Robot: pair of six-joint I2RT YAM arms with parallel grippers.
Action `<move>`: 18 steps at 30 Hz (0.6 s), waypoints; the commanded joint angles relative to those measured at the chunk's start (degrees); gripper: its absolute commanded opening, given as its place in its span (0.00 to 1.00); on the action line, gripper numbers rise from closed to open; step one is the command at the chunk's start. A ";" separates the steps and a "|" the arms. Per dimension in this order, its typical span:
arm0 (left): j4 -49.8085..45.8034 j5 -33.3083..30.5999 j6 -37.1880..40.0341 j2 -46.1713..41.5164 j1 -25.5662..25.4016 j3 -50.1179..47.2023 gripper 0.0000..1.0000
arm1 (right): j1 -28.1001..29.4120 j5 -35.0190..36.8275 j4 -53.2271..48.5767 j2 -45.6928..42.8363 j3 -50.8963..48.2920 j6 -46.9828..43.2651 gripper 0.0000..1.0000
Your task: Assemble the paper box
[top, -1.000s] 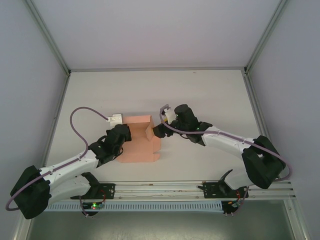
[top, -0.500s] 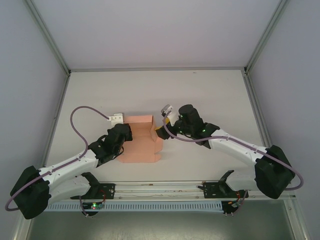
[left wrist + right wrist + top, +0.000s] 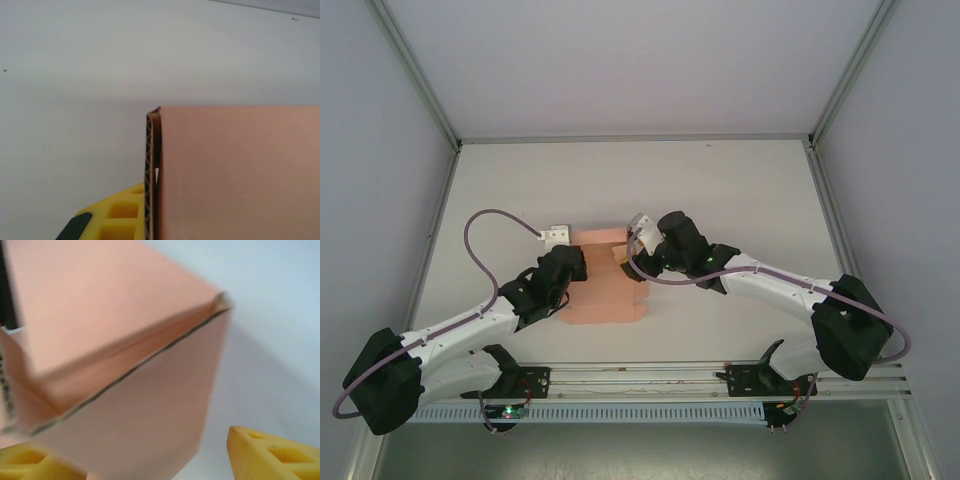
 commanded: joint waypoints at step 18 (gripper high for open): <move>-18.80 -14.10 -24.75 6.35 -0.80 10.25 0.00 | 6.75 59.57 7.55 14.47 8.74 25.74 0.00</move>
